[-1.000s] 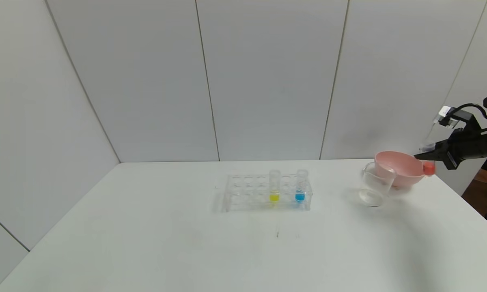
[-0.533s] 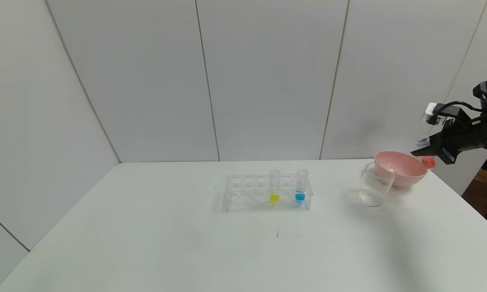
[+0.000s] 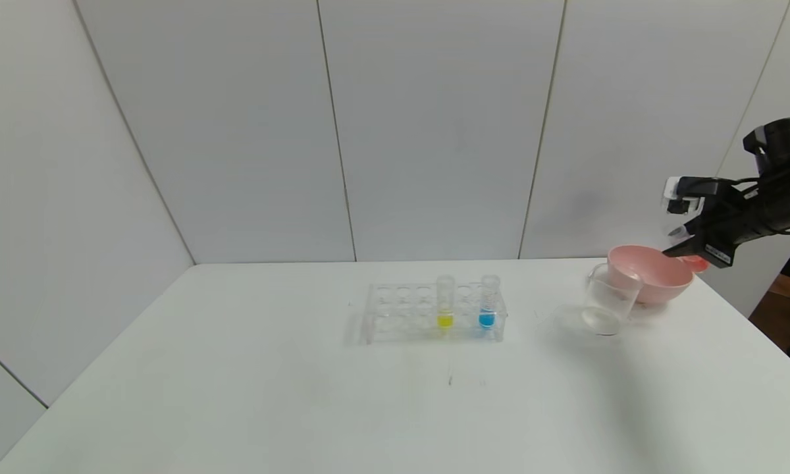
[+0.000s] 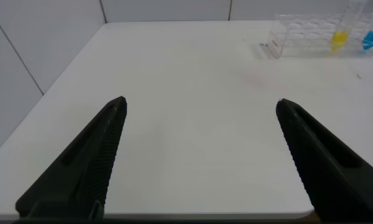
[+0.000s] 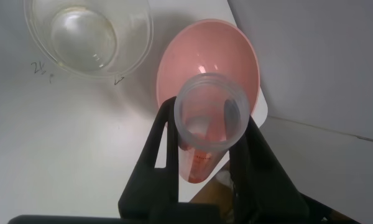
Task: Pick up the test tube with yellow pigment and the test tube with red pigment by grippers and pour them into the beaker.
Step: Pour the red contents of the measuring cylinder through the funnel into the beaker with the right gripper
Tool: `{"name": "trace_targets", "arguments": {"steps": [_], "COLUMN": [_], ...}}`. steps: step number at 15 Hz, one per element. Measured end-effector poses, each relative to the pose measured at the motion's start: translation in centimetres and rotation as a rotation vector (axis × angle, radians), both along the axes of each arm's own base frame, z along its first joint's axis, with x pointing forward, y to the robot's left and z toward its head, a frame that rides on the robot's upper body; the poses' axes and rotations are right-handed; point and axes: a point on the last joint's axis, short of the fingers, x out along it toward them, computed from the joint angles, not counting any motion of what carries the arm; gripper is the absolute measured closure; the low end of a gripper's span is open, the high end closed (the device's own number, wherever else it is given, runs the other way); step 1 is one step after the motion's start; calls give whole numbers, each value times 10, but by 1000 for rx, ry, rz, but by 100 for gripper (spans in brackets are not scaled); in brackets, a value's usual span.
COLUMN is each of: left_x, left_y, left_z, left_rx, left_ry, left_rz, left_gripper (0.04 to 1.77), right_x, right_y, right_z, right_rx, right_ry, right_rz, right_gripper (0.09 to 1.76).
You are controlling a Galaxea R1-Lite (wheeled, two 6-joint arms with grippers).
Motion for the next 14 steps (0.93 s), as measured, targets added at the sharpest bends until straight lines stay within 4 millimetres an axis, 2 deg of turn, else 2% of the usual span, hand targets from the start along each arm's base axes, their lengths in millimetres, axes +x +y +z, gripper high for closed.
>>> {"name": "trace_targets", "arguments": {"steps": [3,7,14], "left_x": [0,0,0], "left_y": [0,0,0], "left_z": [0,0,0], "left_rx": [0,0,0], "left_ry": [0,0,0], "left_rz": [0,0,0], "left_gripper": [9,9,9], "right_x": [0,2,4], "right_y": [13,33,49], "right_z": [0,0,-1], "right_rx": [-77,-83,-173], "right_ry": [26,28,41], "right_rz": [8,50,19], "right_gripper": [132,132,132]}}
